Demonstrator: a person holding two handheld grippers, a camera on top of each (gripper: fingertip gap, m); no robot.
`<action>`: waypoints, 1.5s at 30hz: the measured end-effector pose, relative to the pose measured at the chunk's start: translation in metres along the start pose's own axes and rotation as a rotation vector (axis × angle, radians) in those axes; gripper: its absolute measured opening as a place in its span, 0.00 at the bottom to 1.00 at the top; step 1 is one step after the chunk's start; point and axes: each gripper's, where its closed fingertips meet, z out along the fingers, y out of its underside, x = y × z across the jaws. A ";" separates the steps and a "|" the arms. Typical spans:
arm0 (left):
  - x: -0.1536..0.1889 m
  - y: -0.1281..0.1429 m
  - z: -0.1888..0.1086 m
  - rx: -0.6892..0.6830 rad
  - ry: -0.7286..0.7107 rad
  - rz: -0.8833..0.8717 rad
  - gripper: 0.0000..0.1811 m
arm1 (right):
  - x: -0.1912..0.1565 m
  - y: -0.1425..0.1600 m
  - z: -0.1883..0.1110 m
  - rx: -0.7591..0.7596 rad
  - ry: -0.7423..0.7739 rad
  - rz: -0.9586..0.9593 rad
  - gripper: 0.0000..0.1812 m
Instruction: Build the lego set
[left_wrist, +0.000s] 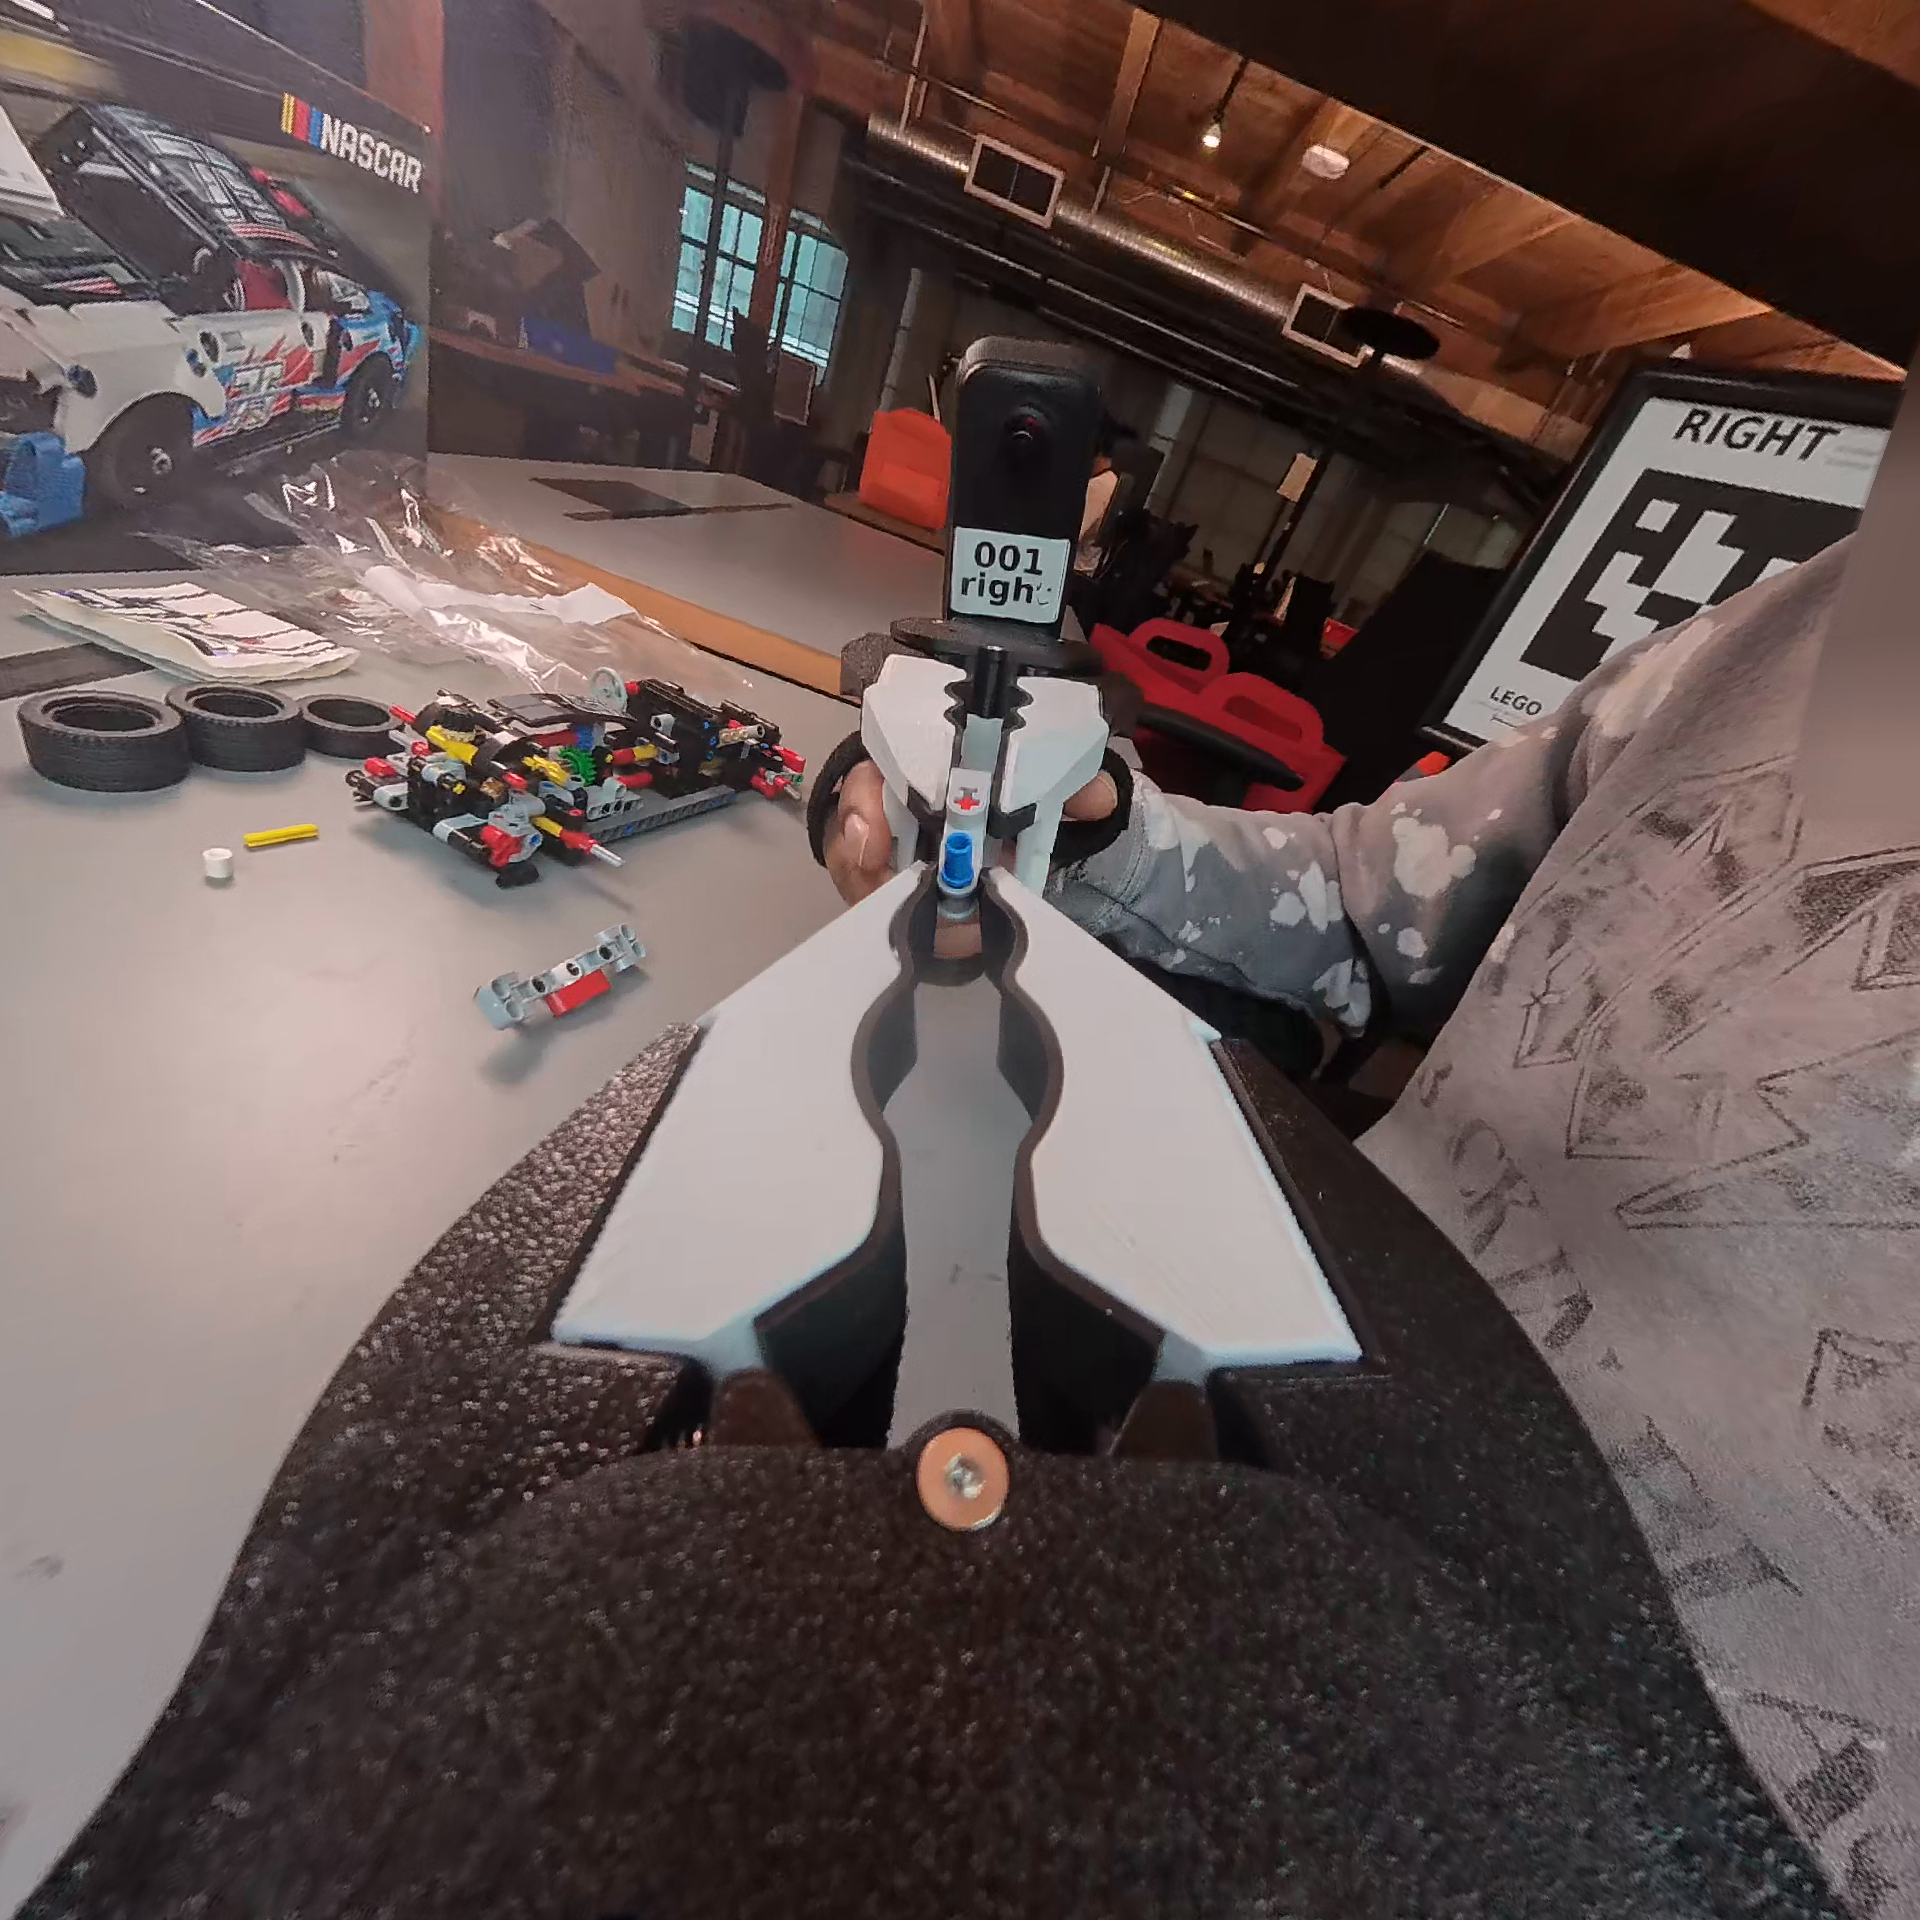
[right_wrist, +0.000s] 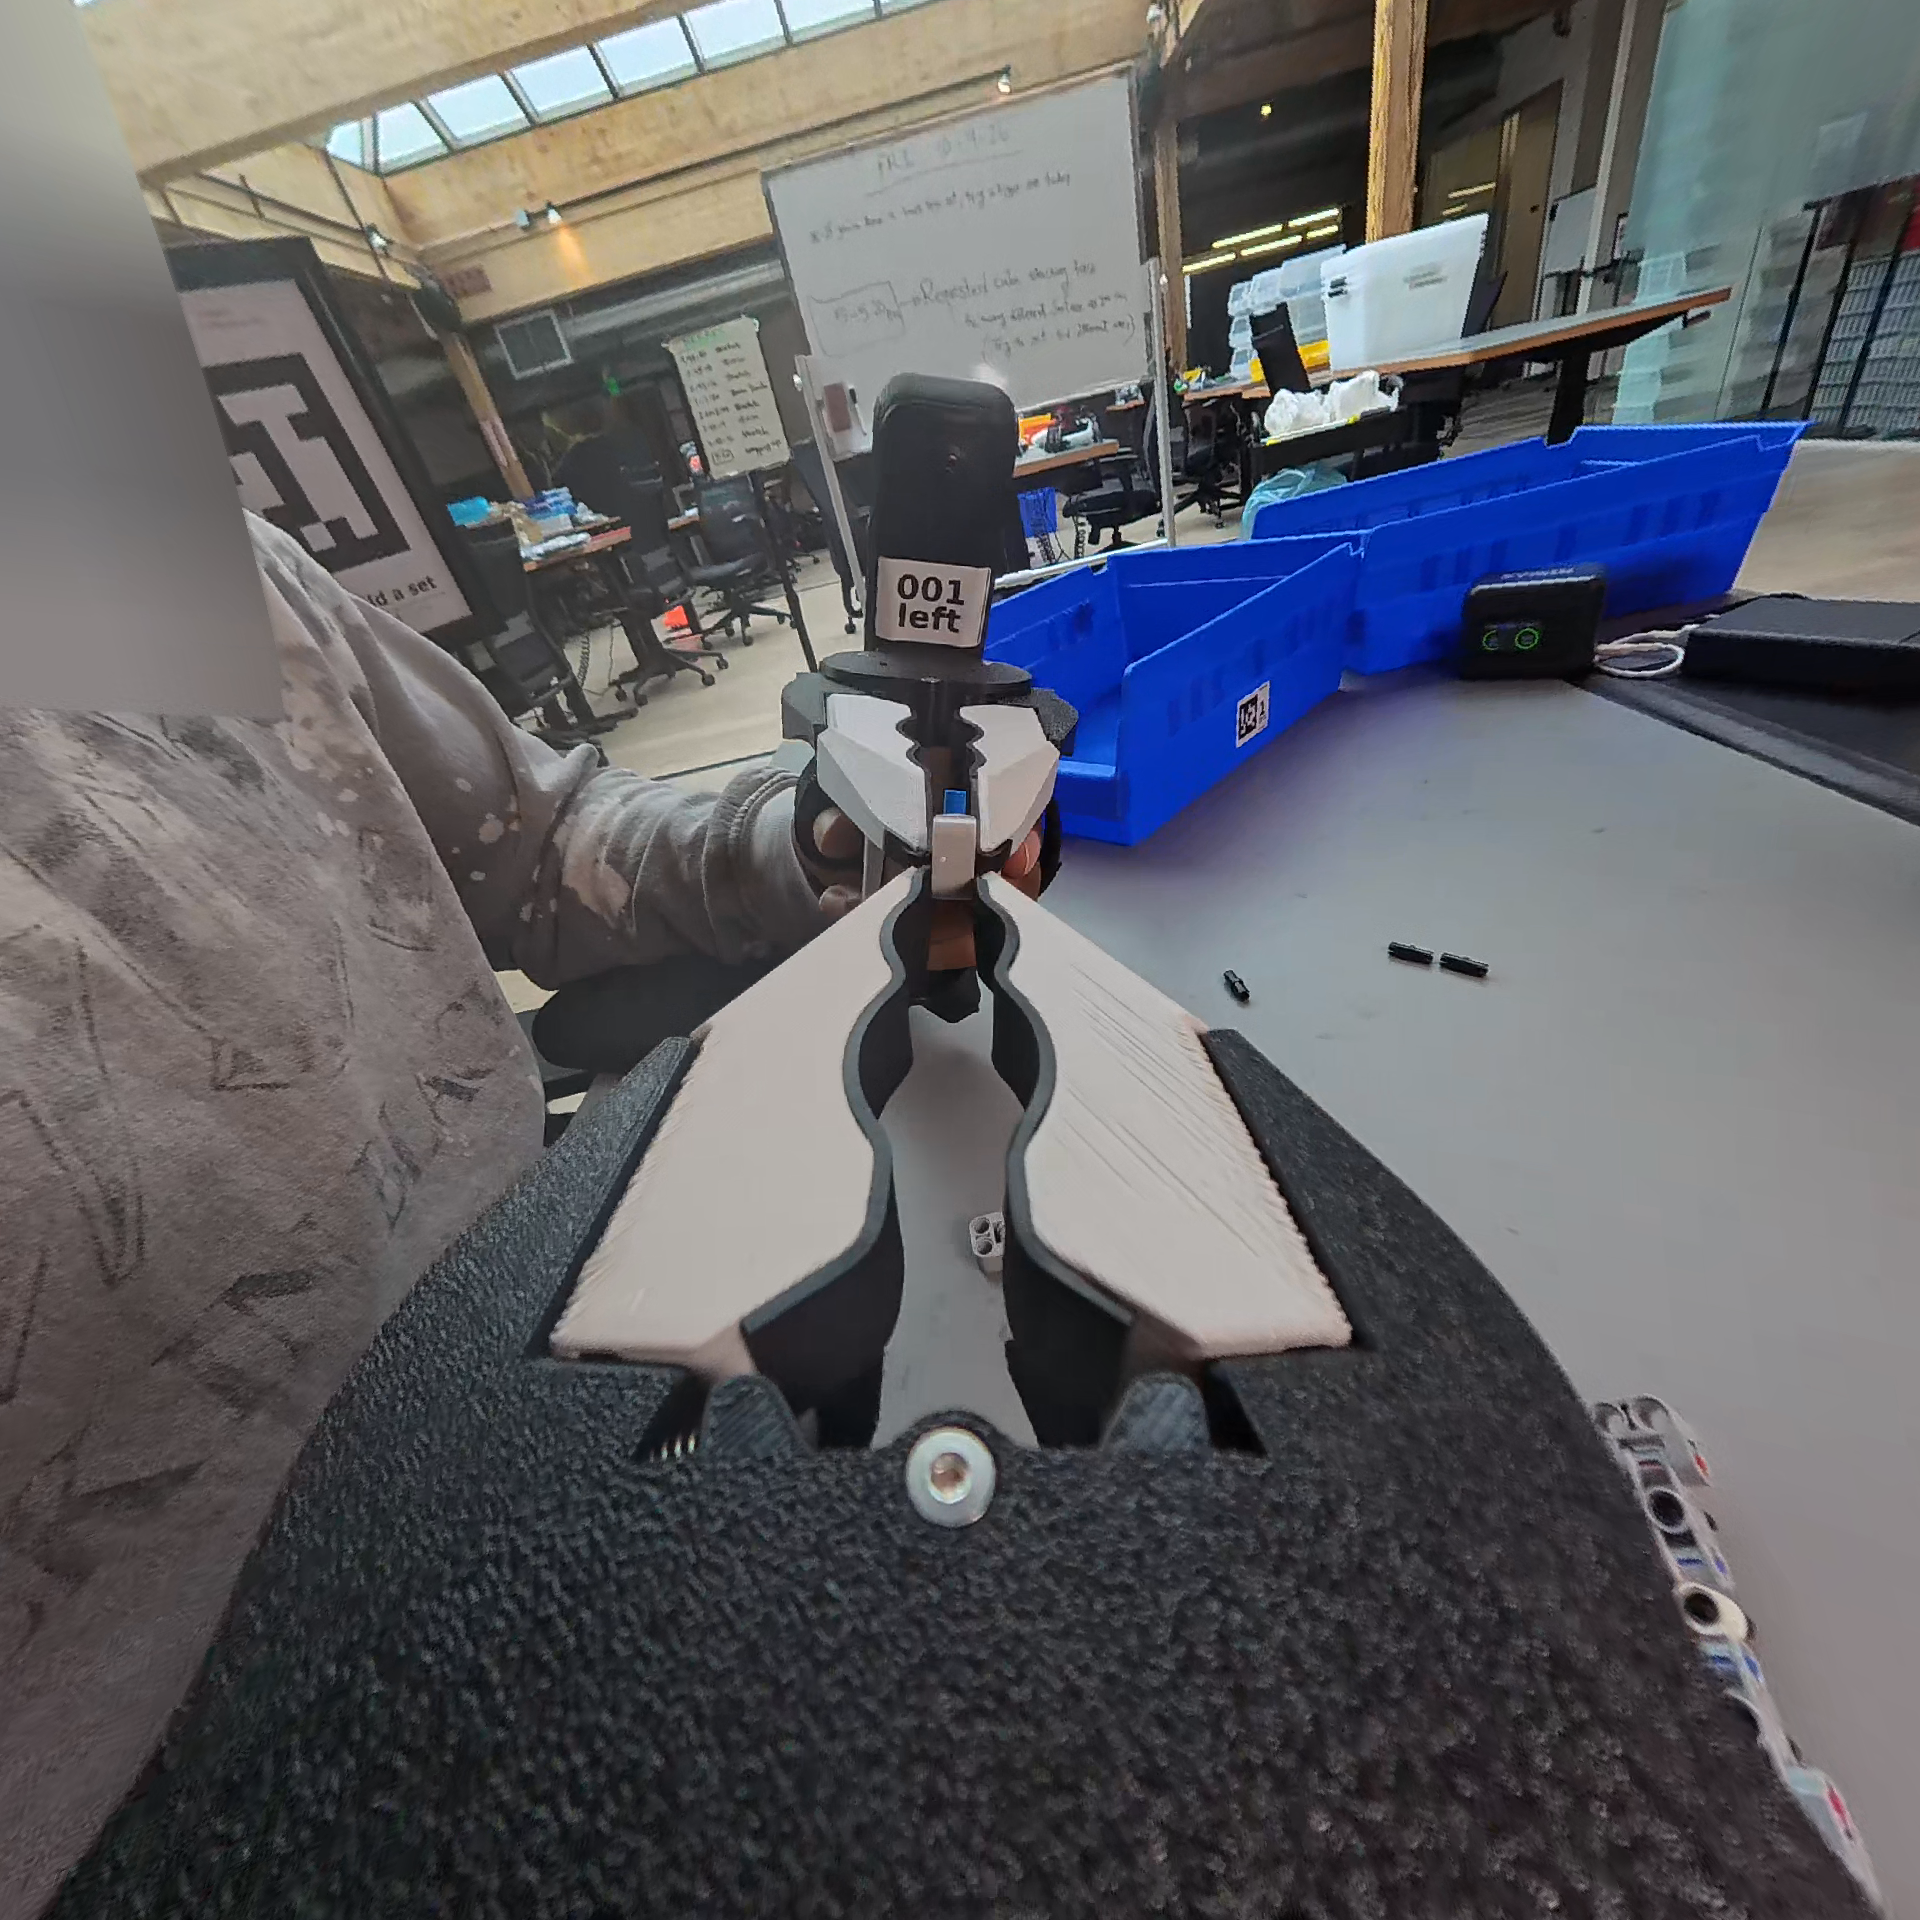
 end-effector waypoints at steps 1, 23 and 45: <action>0.000 0.000 0.000 -0.004 0.003 -0.002 0.03 | 0.000 0.000 0.000 -0.002 -0.002 0.001 0.03; -0.003 -0.008 -0.001 0.052 -0.020 -0.019 0.06 | 0.001 -0.007 0.003 0.084 -0.017 0.088 0.02; 0.015 -0.015 0.005 0.096 0.057 -0.015 0.01 | -0.014 -0.006 0.012 0.092 -0.045 0.021 0.04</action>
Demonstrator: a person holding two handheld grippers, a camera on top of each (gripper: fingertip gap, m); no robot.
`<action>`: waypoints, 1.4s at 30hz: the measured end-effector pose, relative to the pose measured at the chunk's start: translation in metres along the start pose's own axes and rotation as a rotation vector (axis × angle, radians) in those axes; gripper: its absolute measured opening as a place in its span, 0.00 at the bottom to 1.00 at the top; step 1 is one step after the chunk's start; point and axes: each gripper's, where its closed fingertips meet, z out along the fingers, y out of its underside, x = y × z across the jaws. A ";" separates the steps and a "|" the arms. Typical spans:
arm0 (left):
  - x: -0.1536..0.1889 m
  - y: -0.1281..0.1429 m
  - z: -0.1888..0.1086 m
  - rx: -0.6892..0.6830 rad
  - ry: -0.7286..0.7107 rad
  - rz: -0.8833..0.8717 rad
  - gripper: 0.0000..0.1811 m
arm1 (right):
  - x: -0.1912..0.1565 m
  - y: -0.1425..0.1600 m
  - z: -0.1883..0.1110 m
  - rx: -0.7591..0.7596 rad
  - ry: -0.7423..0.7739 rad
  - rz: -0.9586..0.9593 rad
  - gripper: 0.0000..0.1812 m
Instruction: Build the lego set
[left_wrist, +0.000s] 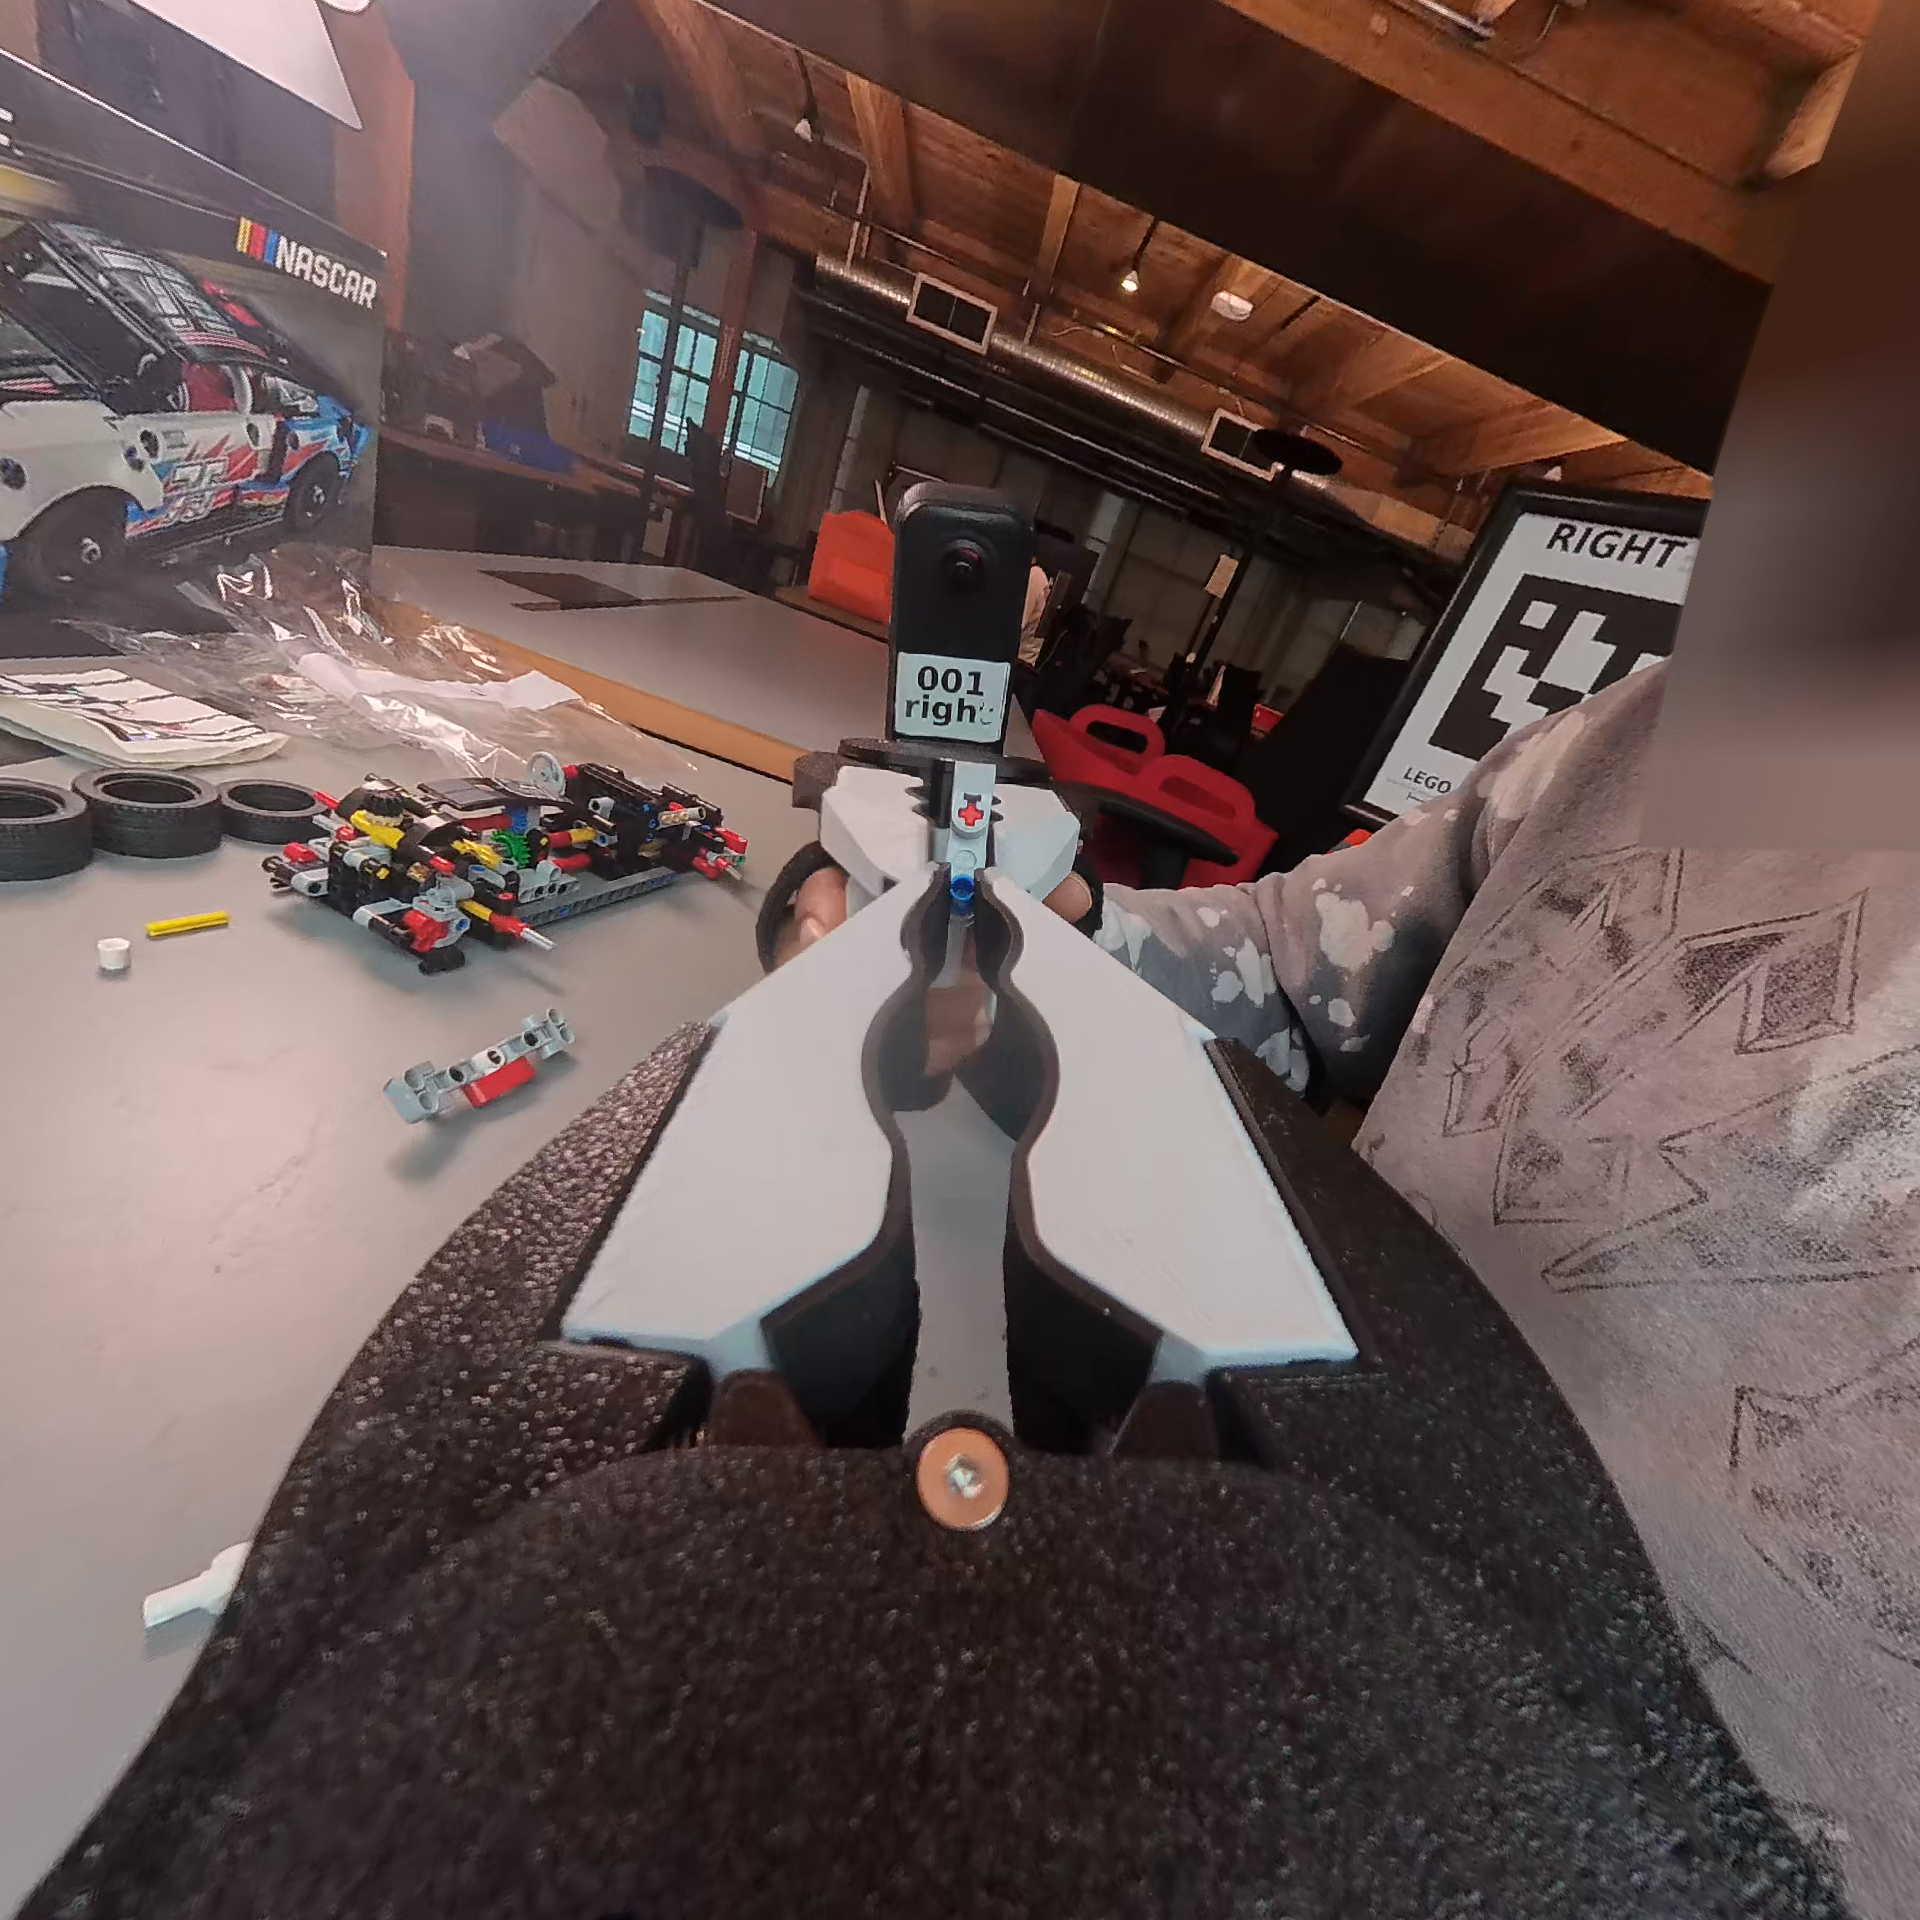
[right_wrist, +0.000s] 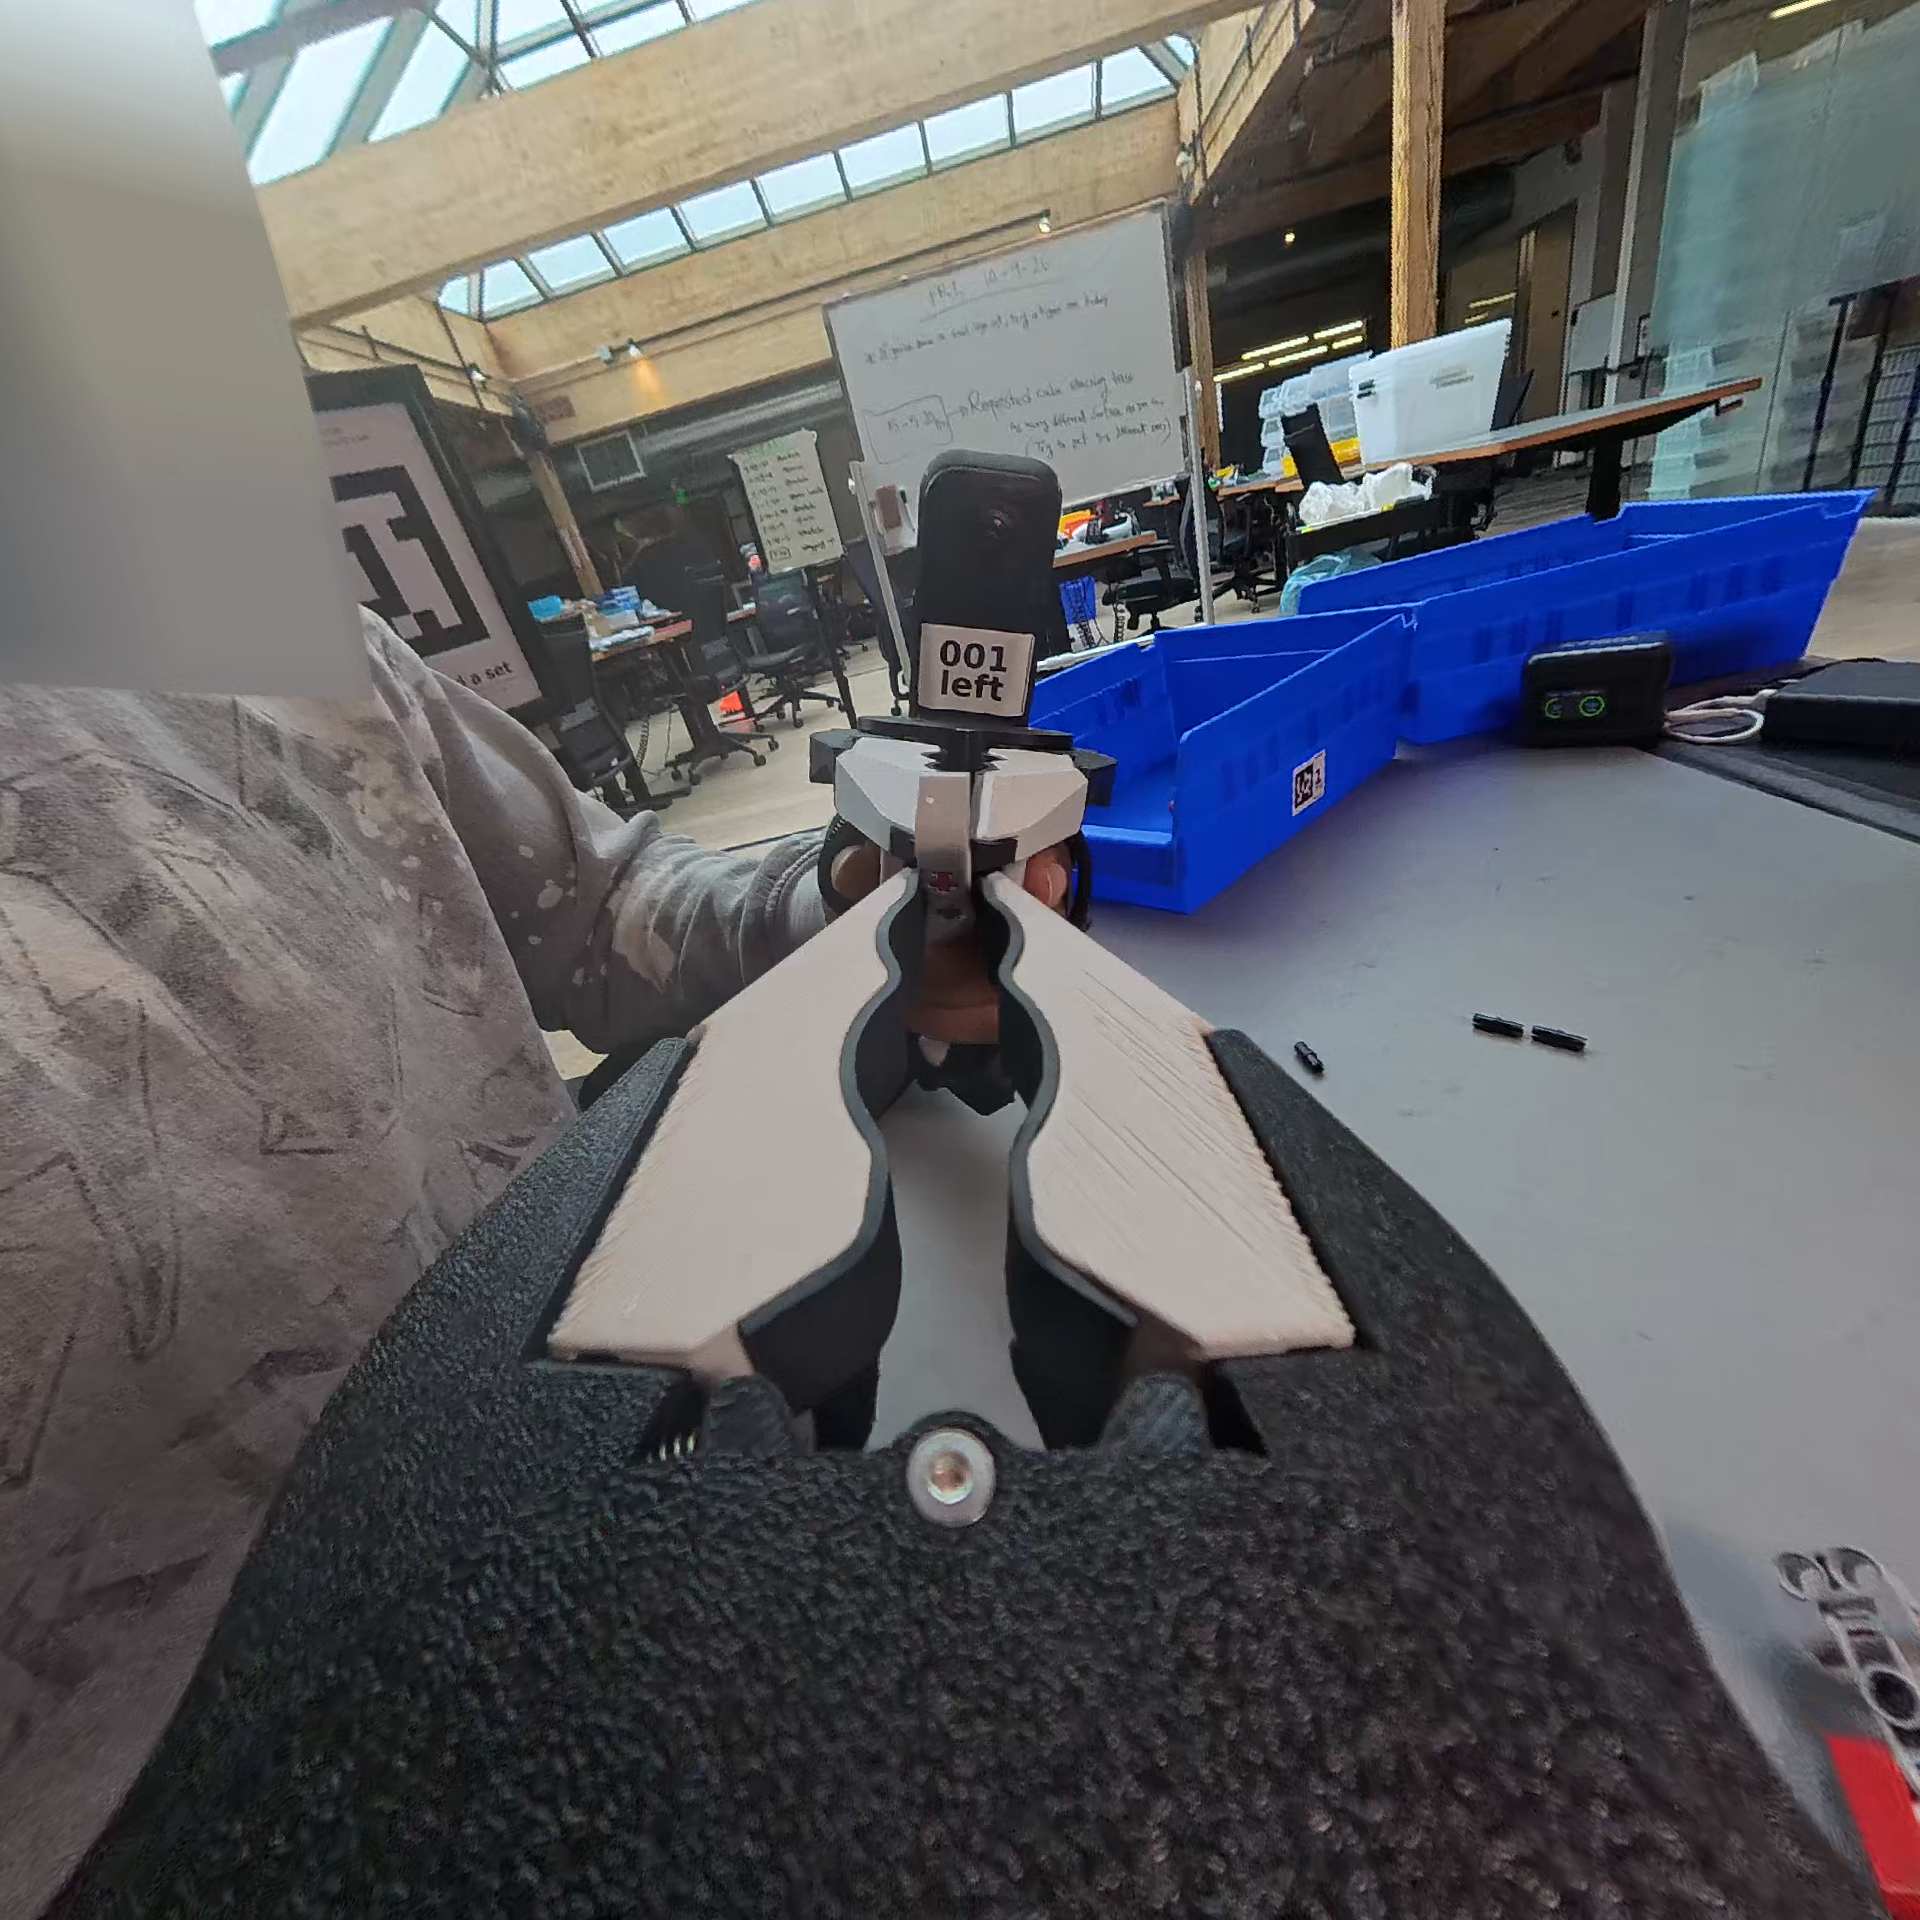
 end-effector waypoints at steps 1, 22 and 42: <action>0.000 -0.002 0.000 0.007 0.003 -0.004 0.01 | -0.001 -0.002 0.000 0.013 0.001 -0.001 0.03; -0.149 0.016 -0.108 -0.334 -0.921 0.203 0.02 | 0.033 0.025 -0.015 -0.145 0.145 -0.094 0.02; -0.182 0.045 -0.124 -0.529 -1.031 0.109 0.14 | 0.050 0.036 -0.021 -0.208 0.226 -0.075 0.03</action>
